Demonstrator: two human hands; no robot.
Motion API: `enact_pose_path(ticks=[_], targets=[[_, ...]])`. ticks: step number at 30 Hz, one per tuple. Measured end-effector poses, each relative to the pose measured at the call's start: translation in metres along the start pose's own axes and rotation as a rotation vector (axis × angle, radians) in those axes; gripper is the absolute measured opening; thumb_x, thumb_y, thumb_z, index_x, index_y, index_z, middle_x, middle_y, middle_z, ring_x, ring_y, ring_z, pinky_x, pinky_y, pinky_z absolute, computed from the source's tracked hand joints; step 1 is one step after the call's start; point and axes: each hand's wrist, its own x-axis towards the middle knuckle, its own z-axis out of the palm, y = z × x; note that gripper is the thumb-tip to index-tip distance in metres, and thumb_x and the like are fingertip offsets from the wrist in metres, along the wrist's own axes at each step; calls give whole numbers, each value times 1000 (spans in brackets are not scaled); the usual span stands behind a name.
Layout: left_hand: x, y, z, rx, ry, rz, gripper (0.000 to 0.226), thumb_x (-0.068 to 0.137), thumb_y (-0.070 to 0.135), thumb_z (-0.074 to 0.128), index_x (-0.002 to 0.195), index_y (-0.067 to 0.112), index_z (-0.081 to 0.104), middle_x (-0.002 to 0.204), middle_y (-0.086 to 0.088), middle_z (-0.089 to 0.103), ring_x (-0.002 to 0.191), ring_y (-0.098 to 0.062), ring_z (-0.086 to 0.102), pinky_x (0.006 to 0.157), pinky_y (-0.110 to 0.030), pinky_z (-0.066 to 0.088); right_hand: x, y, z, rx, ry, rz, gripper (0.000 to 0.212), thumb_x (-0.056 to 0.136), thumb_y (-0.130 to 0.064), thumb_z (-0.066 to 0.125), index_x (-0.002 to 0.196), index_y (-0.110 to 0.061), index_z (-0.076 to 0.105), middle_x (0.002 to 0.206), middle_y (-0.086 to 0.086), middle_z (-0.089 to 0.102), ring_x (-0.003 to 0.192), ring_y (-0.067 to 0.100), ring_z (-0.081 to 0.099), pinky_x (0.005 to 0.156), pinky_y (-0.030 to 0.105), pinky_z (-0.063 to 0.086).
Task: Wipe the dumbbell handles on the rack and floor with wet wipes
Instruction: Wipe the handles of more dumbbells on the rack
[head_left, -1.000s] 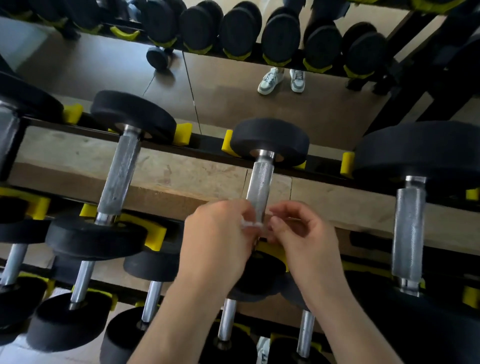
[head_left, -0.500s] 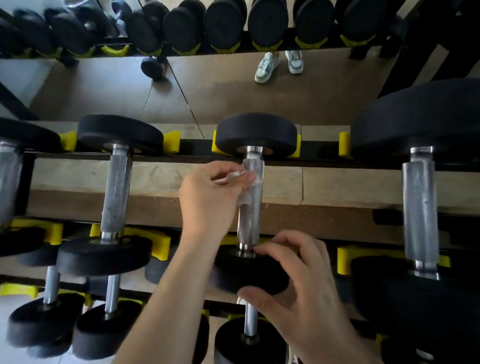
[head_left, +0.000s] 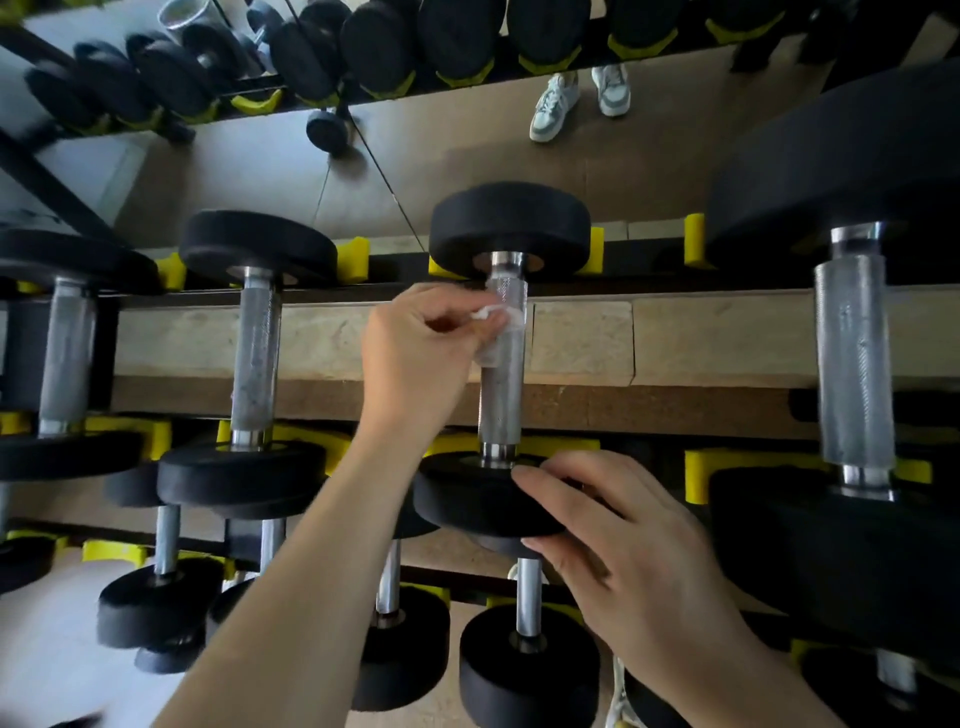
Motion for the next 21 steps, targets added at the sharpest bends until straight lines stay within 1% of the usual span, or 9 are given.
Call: enact_pose_path(ticks=[3,6,8,10,13,15,18,19,21], targets=[[-20,-4,-17,167,-204,-43,21,75,19,81,72,37,71,75,14,66,72,1,61,63,-13,48,-2,-1,-1,14,-14,34,46,81,-21,74,125,-21,60,117,-9,54,105,7,54,92,15,41],[-37,-4,-24,349,-352,-23,24,73,16,83,62,34,70,70,14,61,71,4,57,61,-11,43,-1,-3,-4,18,-22,32,49,79,-22,75,125,-22,61,114,-9,56,102,7,55,89,14,43],[-35,2,-18,380,-286,104,21,77,17,78,66,32,69,75,14,59,77,1,57,65,-12,45,-1,-2,-2,26,-19,37,50,78,-22,77,125,-24,60,113,-9,57,100,6,56,84,16,46],[-21,9,-5,362,-129,230,15,81,14,73,76,28,71,85,13,61,76,-2,58,69,-10,47,-2,-1,-4,61,-34,57,52,77,-22,79,124,-27,60,113,-13,56,100,3,55,83,15,48],[5,13,10,406,31,354,12,81,11,73,90,18,77,97,6,67,82,0,58,73,-11,49,7,-2,-20,361,-103,230,39,81,-22,75,113,-40,64,107,-25,57,101,-4,58,85,13,48],[3,6,9,492,-71,444,14,82,9,69,90,18,77,100,6,67,88,-5,59,75,-17,51,20,-2,-27,609,-44,368,33,85,-20,67,107,-44,63,100,-22,61,98,-4,59,83,11,49],[-19,-2,-4,621,-299,609,23,75,17,54,79,24,76,90,11,69,81,-11,59,64,-31,54,43,2,-15,499,158,440,31,90,-21,60,117,-34,60,98,-17,61,96,-5,59,79,8,48],[-24,-1,-7,606,-346,588,25,73,18,53,79,28,75,88,13,69,79,-8,59,63,-32,55,51,1,-10,531,148,476,31,90,-21,62,119,-32,59,101,-16,61,95,-6,59,79,8,48],[-26,3,-11,458,-357,395,31,76,10,61,92,34,71,89,15,71,80,1,62,68,-25,55,62,-3,-3,679,75,491,29,90,-23,65,117,-31,60,104,-15,63,94,-6,61,79,10,51]])
